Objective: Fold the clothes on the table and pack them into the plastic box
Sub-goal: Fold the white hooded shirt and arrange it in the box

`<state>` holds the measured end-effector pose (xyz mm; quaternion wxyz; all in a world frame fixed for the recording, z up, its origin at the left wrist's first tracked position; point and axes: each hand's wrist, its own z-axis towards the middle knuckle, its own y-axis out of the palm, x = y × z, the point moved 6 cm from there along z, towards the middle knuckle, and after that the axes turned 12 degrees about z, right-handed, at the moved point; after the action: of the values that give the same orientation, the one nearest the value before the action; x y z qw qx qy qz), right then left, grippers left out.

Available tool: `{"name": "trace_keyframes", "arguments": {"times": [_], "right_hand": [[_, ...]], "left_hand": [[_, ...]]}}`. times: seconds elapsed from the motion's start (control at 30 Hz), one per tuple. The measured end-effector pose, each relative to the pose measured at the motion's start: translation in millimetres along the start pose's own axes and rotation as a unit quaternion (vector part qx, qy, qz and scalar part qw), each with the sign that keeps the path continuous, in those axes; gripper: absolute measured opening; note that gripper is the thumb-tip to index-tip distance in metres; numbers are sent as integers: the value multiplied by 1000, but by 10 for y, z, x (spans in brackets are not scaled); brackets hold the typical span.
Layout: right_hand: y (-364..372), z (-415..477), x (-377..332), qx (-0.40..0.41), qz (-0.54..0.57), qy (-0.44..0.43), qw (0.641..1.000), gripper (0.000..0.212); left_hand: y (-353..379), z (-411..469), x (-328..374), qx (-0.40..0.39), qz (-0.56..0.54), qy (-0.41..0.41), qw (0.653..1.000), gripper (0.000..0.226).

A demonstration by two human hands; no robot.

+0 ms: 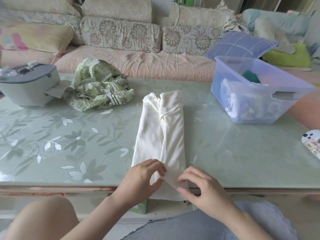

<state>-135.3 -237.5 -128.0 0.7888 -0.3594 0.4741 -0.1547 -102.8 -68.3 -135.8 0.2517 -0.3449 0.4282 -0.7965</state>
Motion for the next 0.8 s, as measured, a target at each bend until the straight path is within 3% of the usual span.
{"name": "trace_keyframes", "arguments": {"times": [0.13,0.2,0.33,0.4,0.53,0.63,0.8], "right_hand": [[140,-50,157,-87,-75,14,993,50],[189,-52,163,-88,-107,-5,990,40],[58,-19,145,-9,-82,-28,996,4],[49,-40,218,-28,-66,-3,997,5],[143,-40,315,-109,-33,42,993,30],[7,223,318,-45,133,131,981,23],[-118,913,463,48,121,176,976,19]], "left_hand": [[107,-70,-24,-41,1,-9,999,9],[96,-77,-10,-34,-18,-17,999,7],[84,-93,42,-26,-54,-19,998,10],[76,-98,76,-33,-72,-24,997,10],[46,-4,68,-7,-99,-76,992,10],[35,113,-57,32,-60,-173,983,18],[137,184,-251,-5,-93,-309,946,24]]}}
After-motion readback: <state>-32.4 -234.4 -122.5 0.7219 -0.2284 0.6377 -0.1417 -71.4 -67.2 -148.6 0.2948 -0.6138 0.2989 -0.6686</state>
